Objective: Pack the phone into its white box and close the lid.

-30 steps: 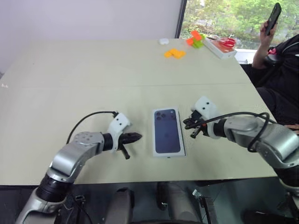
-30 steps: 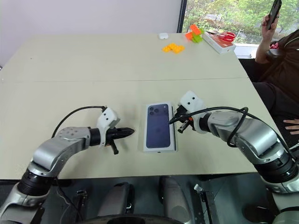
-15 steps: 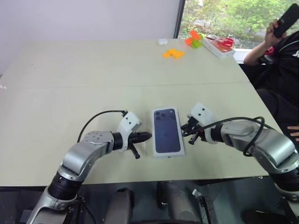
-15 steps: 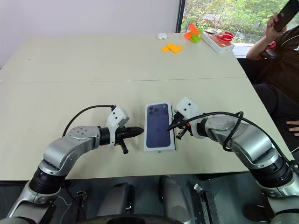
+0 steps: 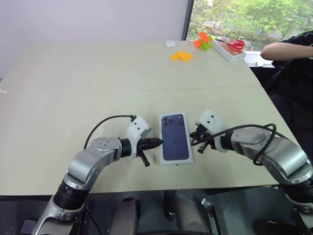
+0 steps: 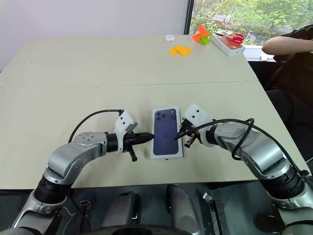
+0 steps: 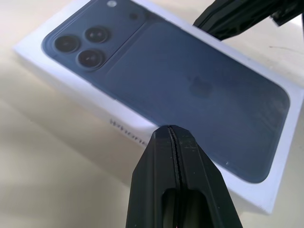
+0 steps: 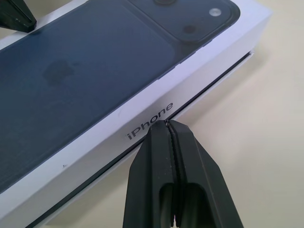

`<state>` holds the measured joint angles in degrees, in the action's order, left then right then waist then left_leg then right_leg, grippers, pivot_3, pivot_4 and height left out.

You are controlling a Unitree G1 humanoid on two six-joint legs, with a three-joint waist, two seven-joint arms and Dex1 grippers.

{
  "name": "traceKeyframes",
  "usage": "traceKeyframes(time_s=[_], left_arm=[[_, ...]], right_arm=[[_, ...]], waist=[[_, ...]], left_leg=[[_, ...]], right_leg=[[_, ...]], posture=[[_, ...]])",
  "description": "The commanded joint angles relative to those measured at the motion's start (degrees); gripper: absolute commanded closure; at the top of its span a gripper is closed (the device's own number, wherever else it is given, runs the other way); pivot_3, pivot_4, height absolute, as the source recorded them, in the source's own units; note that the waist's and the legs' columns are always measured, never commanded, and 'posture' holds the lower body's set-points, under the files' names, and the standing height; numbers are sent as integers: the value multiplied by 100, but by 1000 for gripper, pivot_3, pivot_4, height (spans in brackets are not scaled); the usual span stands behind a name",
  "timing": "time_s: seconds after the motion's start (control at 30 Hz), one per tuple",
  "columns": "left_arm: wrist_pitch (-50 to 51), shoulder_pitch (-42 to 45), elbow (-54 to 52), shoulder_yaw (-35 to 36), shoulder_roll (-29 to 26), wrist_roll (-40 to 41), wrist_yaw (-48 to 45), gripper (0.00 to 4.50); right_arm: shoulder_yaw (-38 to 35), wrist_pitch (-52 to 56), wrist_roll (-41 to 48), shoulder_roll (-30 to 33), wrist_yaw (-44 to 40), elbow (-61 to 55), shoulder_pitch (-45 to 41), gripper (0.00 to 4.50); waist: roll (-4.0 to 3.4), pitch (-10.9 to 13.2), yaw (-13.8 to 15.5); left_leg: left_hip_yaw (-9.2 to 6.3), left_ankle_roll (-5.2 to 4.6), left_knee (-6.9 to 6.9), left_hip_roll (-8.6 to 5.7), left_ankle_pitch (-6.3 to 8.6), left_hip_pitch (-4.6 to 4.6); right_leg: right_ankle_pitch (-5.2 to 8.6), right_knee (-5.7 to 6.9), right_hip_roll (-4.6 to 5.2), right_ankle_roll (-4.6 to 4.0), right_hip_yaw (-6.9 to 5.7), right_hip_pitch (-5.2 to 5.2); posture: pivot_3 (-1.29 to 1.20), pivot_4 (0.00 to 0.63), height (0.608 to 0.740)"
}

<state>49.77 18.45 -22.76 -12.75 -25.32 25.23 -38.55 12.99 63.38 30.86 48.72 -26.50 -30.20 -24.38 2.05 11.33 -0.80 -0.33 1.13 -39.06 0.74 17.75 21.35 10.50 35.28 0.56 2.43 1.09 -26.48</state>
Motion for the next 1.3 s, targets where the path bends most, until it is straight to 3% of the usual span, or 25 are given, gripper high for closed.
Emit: traceKeyframes(time_s=[0.03,0.33,0.53,0.83,1.3], left_arm=[[-26,76,-270,-2,50,120,-16,4500],[166,64,-208,683,-150,261,177,4500],[25,-13,-103,278,-468,-53,124,4500],[-152,188,130,-266,-40,-298,214,4500],[-39,166,-23,-51,205,-68,217,4500]], right_arm=[[-157,10,-84,-29,-69,-221,26,4452],[-252,26,-219,-59,-109,-217,83,4452],[-276,-27,-330,-62,-138,-114,42,4452],[-289,-40,-458,-81,-225,-89,5,4452],[-311,64,-528,-135,-280,-188,106,4452]], waist=[[0,0,2],[0,0,-5],[0,0,2],[0,0,-2],[0,0,6]], left_leg=[[0,0,0,0,0,0],[0,0,-1,-1,0,-1],[1,0,-2,-3,0,-1],[-1,0,-3,-4,0,-1],[-1,0,-4,-5,0,-1]], right_leg=[[0,0,0,0,0,0],[-8,2,0,-11,0,1],[-7,2,2,-11,0,1],[-9,2,3,-13,0,2],[-9,4,4,-12,0,3]], posture=[[0,150,732],[0,150,732],[0,150,732],[0,150,732],[0,150,732]])
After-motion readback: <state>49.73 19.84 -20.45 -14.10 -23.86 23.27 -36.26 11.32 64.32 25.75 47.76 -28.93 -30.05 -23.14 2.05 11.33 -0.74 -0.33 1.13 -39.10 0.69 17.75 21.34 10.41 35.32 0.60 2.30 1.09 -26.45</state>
